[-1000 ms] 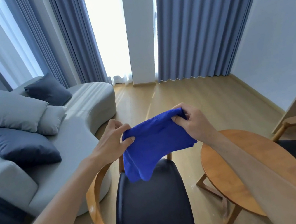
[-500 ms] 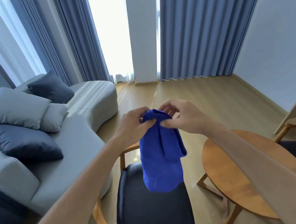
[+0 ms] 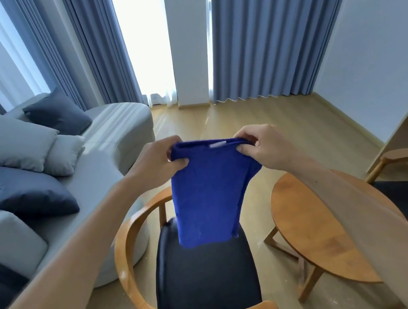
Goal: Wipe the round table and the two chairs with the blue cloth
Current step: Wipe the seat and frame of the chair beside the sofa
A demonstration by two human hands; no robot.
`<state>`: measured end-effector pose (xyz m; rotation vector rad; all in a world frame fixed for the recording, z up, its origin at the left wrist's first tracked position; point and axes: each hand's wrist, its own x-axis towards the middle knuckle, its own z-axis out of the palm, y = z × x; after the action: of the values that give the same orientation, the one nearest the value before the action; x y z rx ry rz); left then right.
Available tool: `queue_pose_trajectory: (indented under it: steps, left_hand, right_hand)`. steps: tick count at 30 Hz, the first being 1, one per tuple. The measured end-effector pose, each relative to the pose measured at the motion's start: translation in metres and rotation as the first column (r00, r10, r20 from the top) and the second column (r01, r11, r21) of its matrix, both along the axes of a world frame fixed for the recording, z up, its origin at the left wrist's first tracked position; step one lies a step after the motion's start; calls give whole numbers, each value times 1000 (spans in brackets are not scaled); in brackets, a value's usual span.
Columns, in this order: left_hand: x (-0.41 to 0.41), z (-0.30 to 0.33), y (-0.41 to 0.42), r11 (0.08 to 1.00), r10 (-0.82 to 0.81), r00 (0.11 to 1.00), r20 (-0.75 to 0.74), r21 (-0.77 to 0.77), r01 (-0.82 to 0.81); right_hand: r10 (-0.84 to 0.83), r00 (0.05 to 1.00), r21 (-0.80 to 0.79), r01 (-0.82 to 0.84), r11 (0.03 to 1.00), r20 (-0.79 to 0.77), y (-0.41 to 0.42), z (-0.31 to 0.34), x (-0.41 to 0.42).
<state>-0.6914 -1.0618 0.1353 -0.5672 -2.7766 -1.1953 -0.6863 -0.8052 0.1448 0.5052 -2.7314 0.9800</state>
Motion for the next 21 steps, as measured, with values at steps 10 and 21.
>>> queue_pose_trajectory:
  steps: [10, 21]
  left_hand:
    - [12, -19, 0, 991, 132, 986, -101, 51, -127]
    - [17, -1, 0, 959, -26, 989, 142, 282, -16]
  right_hand:
    - [51, 998, 79, -53, 996, 21, -2, -3, 8]
    - [69, 997, -13, -69, 998, 45, -8, 9, 15]
